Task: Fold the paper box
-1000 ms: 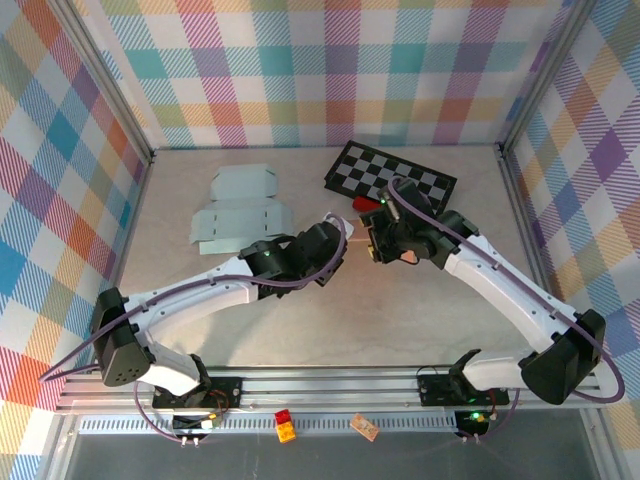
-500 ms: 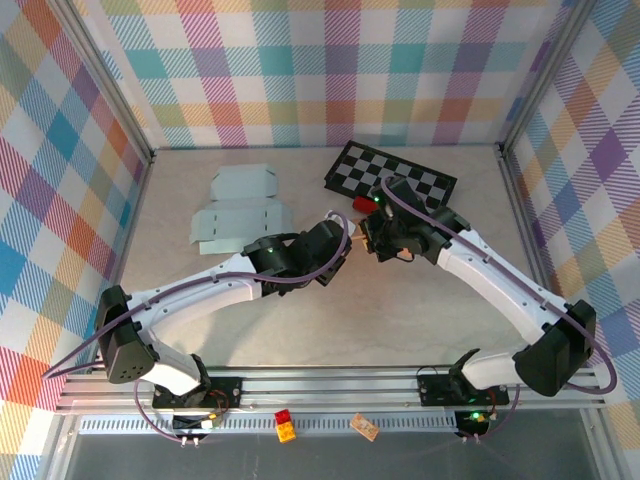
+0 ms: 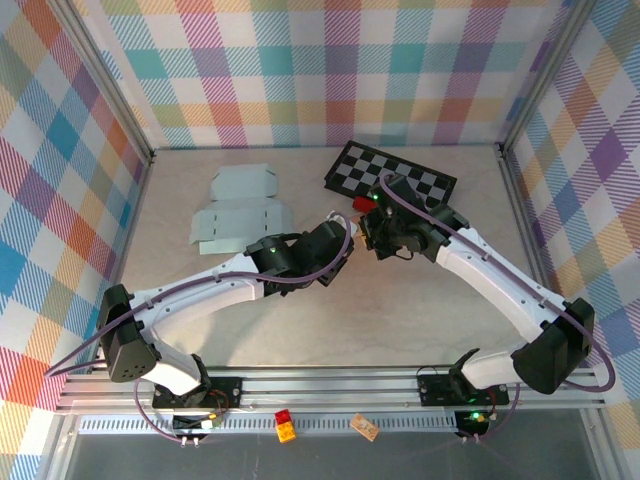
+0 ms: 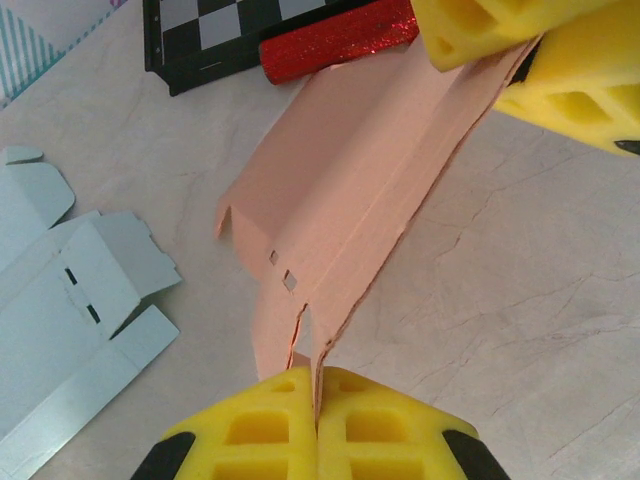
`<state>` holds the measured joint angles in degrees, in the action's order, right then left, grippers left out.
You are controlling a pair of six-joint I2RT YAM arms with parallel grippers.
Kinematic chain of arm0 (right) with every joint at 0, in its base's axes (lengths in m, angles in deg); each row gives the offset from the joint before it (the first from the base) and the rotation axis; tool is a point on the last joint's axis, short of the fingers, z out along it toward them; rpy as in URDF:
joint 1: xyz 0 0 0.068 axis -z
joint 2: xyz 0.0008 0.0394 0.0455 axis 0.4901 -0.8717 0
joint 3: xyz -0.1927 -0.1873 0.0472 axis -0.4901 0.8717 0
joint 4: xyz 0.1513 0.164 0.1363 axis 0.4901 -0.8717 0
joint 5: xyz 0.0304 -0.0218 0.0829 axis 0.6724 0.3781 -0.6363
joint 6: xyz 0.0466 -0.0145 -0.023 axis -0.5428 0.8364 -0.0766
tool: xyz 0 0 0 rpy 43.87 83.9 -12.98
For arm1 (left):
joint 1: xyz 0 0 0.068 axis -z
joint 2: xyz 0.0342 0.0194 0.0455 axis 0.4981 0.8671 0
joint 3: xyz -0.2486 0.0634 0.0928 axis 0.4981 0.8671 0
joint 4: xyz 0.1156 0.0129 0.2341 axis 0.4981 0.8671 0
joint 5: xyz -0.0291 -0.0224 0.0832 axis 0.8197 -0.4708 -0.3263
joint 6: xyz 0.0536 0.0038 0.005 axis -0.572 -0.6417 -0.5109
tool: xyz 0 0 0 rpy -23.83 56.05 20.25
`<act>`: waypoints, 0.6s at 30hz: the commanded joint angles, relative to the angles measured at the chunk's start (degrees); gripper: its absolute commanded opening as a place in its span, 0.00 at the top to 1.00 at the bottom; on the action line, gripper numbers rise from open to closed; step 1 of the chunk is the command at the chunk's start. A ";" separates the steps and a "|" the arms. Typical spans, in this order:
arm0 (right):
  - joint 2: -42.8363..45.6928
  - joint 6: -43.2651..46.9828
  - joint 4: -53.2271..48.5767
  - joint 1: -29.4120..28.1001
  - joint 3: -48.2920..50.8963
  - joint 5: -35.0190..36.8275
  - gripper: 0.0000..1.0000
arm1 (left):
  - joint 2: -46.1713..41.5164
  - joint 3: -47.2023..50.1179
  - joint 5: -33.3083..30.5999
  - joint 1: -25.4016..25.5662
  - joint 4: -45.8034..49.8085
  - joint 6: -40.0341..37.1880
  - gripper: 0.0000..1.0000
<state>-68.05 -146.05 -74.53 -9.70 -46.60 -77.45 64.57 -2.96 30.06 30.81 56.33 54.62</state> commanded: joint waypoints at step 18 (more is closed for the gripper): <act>-1.19 -9.92 -4.13 -0.31 -2.65 -0.79 0.94 | 0.21 -2.48 -1.64 0.49 1.80 0.45 0.99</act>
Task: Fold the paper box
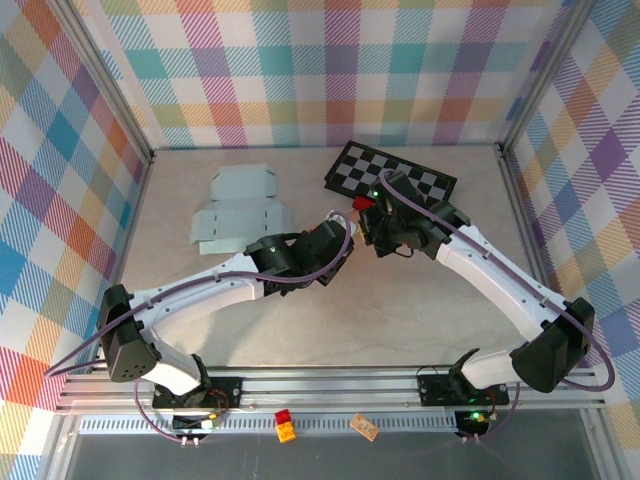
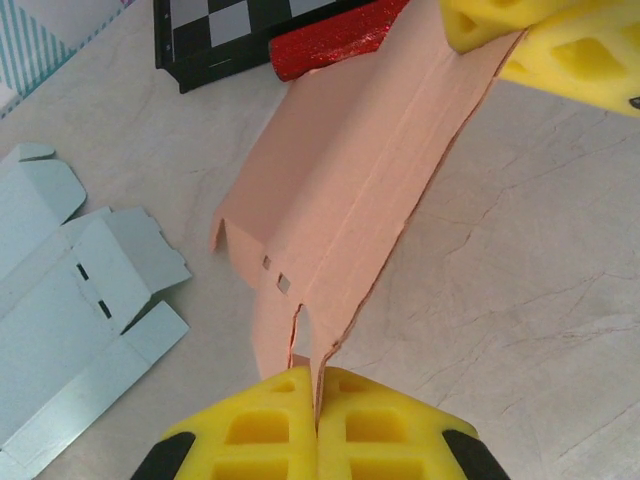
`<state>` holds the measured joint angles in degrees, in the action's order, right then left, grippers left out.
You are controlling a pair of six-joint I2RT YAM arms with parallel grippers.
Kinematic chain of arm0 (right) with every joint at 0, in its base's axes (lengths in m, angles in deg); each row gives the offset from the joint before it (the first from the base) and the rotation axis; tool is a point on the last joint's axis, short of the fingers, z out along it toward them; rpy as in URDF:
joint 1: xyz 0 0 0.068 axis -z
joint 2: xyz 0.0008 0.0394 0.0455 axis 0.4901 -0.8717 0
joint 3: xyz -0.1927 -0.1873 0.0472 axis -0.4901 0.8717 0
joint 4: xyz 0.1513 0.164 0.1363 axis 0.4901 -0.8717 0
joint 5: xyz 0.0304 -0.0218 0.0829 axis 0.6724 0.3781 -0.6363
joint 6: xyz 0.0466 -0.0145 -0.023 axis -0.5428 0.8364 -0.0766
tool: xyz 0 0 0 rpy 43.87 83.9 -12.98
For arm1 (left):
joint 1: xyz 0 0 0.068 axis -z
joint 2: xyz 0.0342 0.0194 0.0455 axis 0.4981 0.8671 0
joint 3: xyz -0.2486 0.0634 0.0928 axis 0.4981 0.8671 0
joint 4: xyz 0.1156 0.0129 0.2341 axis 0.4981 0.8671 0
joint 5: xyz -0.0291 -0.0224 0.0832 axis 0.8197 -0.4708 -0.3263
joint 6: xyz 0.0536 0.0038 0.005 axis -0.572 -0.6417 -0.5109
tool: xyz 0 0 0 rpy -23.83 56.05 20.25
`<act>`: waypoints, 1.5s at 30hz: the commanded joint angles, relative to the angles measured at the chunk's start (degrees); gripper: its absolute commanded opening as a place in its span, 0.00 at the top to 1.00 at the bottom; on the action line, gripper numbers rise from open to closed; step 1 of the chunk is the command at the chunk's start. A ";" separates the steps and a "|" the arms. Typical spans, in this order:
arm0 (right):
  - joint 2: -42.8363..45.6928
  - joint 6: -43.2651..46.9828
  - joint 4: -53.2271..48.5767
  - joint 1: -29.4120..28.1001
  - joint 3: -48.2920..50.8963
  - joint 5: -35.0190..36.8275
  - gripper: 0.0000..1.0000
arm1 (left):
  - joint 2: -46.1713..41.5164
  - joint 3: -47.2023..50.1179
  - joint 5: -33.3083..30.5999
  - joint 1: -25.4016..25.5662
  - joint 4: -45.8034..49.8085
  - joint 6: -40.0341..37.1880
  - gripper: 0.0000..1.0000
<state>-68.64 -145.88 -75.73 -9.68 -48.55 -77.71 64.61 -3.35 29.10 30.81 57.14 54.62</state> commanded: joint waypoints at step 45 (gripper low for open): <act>-21.53 -4.81 -5.39 3.52 -16.86 -13.00 1.00 | -12.85 1.70 27.20 -24.56 12.14 24.80 0.42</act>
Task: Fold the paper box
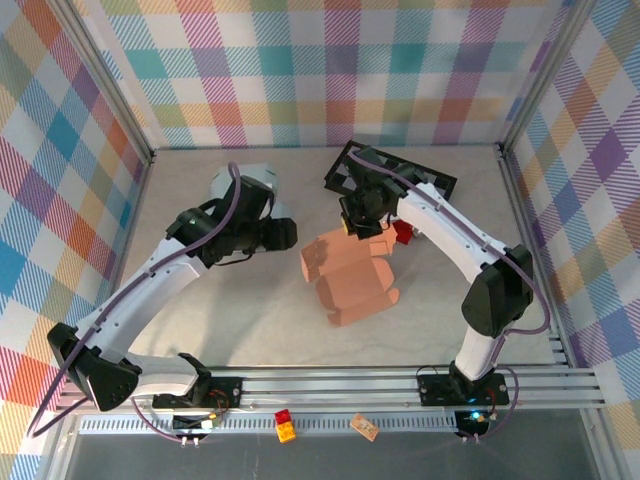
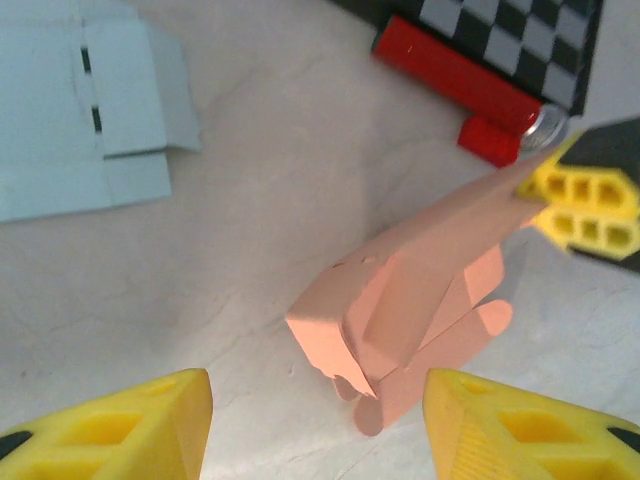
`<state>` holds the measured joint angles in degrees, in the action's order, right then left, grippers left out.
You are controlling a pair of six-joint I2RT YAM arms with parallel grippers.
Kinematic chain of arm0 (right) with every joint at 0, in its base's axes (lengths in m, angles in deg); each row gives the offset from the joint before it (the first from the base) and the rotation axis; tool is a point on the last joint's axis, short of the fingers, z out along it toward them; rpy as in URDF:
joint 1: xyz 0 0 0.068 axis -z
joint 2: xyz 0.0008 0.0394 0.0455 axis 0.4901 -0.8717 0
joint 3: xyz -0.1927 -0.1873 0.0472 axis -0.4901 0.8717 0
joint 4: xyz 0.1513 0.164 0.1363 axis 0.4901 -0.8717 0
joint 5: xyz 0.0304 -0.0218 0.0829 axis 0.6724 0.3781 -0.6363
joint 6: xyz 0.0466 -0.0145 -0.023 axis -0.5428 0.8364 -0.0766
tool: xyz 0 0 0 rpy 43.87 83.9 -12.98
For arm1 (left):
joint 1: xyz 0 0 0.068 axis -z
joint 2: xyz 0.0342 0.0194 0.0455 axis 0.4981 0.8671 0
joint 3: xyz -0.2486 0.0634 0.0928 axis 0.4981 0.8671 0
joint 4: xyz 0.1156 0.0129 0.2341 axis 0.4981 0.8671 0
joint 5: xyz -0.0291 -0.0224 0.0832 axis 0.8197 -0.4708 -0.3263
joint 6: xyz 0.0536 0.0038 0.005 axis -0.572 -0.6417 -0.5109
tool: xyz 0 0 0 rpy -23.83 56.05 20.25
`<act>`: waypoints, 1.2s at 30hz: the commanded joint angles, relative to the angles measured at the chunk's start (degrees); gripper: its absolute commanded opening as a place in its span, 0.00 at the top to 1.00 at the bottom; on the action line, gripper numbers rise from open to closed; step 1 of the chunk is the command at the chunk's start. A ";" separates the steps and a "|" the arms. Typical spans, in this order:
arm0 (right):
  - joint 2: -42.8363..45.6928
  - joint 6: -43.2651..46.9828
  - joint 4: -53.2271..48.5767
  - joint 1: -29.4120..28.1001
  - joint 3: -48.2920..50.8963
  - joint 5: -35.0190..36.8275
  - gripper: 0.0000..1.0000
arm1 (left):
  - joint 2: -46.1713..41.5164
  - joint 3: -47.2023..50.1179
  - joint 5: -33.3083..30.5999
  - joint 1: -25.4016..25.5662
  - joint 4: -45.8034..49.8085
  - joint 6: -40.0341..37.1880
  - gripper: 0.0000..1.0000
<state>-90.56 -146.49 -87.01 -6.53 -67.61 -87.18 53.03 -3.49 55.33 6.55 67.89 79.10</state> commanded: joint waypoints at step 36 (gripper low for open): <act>9.16 10.78 47.83 -1.65 33.20 -3.47 1.00 | -5.46 24.22 -2.31 -8.30 -11.51 -3.61 0.58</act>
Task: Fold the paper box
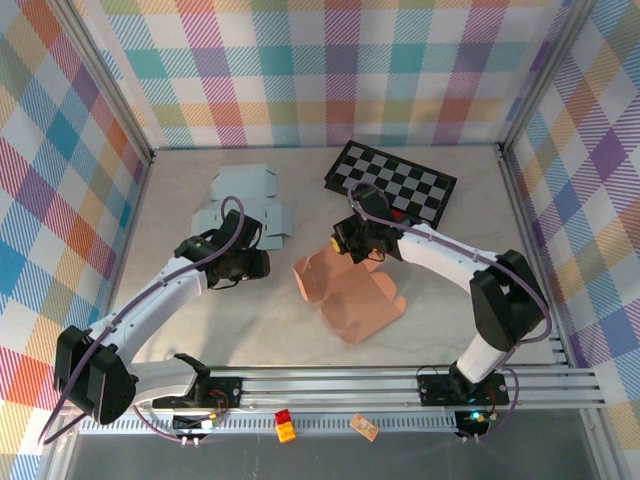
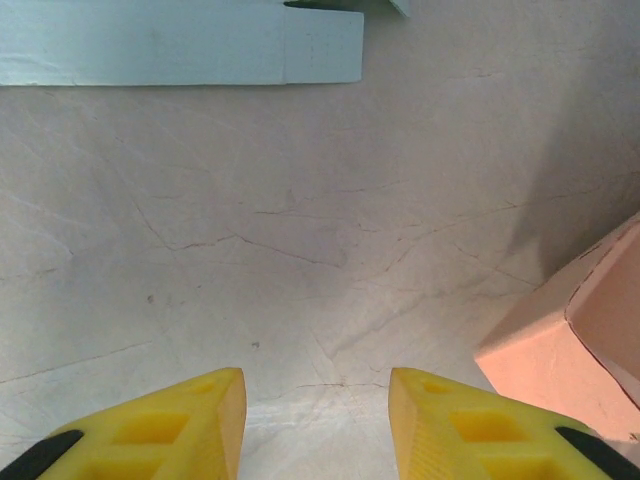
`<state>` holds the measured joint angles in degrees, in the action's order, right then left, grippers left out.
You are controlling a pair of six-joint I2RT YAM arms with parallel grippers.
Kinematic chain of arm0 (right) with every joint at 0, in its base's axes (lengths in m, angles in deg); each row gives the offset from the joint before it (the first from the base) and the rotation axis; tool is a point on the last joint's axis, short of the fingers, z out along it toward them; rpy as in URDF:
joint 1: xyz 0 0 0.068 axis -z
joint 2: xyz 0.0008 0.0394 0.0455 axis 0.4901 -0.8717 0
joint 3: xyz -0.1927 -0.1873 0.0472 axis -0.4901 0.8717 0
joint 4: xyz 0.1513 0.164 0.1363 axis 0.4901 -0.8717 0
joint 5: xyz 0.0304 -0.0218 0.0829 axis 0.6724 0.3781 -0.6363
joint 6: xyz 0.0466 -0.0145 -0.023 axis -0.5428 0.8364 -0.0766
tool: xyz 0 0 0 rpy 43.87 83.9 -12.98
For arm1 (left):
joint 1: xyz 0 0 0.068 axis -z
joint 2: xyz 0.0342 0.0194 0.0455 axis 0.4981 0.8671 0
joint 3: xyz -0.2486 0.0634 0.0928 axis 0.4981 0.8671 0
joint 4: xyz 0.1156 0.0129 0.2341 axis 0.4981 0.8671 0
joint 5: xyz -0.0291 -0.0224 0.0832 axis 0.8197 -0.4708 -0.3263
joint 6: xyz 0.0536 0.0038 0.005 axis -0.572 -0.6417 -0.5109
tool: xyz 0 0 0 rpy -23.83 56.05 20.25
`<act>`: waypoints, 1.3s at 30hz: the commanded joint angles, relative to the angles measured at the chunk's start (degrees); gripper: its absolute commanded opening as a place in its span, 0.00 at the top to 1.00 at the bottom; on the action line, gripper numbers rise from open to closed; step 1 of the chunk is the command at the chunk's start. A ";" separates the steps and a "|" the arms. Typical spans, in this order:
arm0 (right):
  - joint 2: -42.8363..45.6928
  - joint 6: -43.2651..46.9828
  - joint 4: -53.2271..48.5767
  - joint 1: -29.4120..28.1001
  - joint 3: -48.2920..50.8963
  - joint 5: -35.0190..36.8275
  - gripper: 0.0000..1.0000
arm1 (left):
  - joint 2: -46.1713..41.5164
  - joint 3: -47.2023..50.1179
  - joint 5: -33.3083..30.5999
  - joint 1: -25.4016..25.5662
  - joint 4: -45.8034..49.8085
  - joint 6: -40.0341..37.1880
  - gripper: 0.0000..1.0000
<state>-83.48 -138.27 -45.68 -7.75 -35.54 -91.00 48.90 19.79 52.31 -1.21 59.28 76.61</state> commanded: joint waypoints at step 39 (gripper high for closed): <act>-1.90 12.70 45.15 1.42 19.06 -9.90 1.00 | -0.41 22.17 19.13 -0.73 -40.66 -16.90 0.61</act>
<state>-84.81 -127.21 -3.08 -6.60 -17.55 -99.81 47.72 41.21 68.44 -1.53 23.37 62.47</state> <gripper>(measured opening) 0.065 0.387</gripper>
